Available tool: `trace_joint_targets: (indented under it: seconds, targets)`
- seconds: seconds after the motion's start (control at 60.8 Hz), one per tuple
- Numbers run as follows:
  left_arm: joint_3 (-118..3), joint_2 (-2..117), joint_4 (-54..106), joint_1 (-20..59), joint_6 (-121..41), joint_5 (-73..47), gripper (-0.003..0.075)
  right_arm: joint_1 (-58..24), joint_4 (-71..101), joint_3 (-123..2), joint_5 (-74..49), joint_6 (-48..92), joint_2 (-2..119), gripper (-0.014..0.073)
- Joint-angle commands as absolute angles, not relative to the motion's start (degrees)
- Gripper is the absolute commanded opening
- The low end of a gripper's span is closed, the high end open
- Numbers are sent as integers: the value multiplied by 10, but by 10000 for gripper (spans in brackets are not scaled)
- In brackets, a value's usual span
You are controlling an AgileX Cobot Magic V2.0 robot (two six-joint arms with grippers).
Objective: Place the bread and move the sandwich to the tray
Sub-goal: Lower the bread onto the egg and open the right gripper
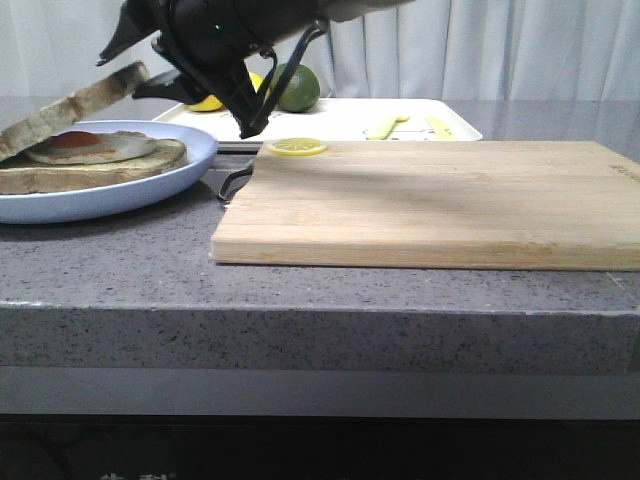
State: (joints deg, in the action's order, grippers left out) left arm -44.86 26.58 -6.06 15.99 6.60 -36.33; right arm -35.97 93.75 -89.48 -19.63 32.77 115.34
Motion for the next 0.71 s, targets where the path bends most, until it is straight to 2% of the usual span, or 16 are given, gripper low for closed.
trace_joint_targets:
  seconds: [0.0,0.197,0.444,0.576,0.691]
  targets:
    - [-462,274,-60,165,66,-322,494,-349,903,-915,-227,337,1105,424]
    - [-462,274,-60,165,66,-322,494,-319,805,-911,-263,337,1062,426]
    - [-462,274,-60,165,66,-317,494,-247,643,-880,-327,332,943,422]
    - [-462,274,-60,165,66,-308,494,-219,487,-880,-399,279,870,422]
    - [-462,274,-60,165,66,-307,494,-221,273,-880,-462,180,804,422]
